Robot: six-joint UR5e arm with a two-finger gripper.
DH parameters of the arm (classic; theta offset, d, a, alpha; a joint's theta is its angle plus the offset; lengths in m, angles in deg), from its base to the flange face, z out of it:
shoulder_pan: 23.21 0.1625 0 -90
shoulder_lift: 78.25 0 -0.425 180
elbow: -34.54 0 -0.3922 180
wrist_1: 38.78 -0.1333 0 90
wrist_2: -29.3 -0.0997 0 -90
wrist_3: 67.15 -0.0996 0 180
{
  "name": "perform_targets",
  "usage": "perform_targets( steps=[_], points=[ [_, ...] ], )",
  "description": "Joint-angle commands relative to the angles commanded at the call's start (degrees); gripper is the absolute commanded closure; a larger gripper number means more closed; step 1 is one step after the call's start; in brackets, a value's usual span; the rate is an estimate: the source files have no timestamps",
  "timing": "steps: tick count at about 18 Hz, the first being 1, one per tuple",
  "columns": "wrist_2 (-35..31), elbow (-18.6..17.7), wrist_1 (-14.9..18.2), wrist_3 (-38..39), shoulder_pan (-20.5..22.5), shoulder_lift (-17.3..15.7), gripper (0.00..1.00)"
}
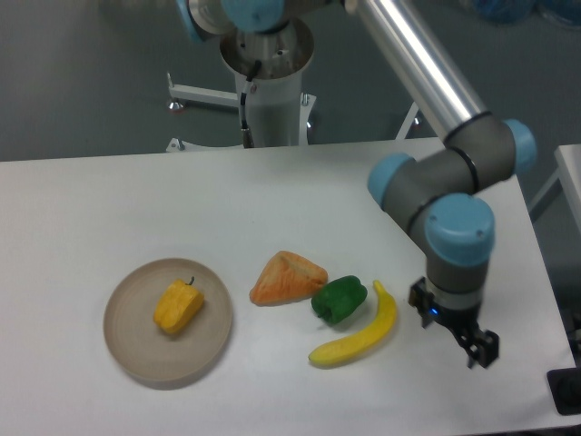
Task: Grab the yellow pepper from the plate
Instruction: 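Move the gripper over the yellow pepper on the plate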
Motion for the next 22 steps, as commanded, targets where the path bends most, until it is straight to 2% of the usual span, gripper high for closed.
perform_targets(
  steps=[4,8,9,15,19,22],
  points=[
    [0.5,-1.6,6.0,10.7,-3.3,-3.6,0.00],
    [2.9,-1.9,10.6,22.9,-7.2,-5.5,0.00],
    [3.9,-2.7,10.9,25.5,-8.3,-6.0,0.00],
    [9.7,-5.6,10.5,38.8,-14.1,-6.7,0.00],
    [12.1,-7.7,9.9,42.3,-16.6,-6.6,0.00],
    [12.0,-11.6,2.8,44.8,-18.6,-6.7,0.00]
  ],
)
